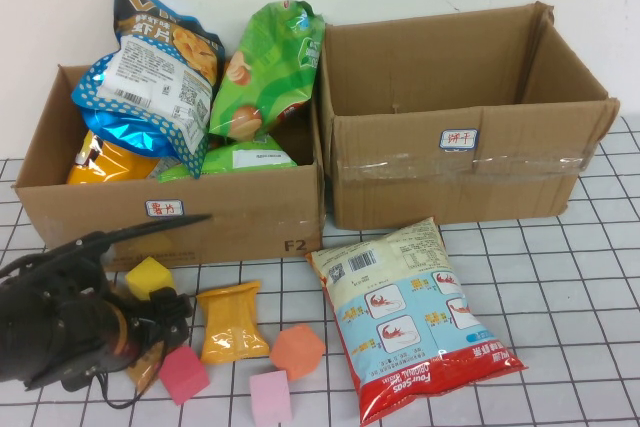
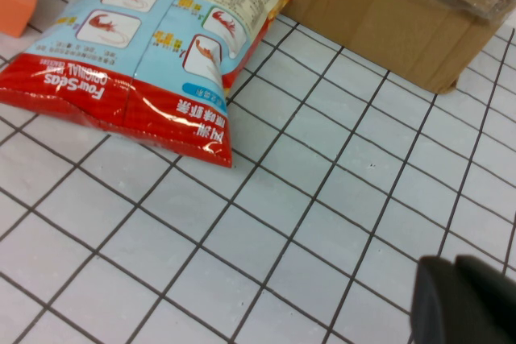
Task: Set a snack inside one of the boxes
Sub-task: Pick up the biscuit
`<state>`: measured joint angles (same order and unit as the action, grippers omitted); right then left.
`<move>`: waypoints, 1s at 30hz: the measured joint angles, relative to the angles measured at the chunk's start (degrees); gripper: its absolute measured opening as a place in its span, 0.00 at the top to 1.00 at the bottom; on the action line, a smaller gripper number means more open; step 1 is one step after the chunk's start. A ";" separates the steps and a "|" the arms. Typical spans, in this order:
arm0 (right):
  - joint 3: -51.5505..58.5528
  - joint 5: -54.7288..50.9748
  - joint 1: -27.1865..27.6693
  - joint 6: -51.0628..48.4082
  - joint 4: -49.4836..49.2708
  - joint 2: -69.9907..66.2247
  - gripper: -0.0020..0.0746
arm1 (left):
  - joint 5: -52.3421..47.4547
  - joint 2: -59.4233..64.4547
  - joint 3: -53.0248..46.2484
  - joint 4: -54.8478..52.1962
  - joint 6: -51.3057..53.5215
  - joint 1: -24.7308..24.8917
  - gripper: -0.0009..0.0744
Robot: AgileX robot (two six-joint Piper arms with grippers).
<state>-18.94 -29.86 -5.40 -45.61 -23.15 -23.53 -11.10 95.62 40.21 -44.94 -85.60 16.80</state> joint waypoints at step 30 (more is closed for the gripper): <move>0.00 0.00 0.00 0.00 -0.10 0.00 0.97 | -4.70 1.74 1.63 10.71 14.72 0.00 0.37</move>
<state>-18.94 -29.86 -5.40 -45.61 -23.24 -23.53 -15.80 97.36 41.84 -34.23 -70.88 16.80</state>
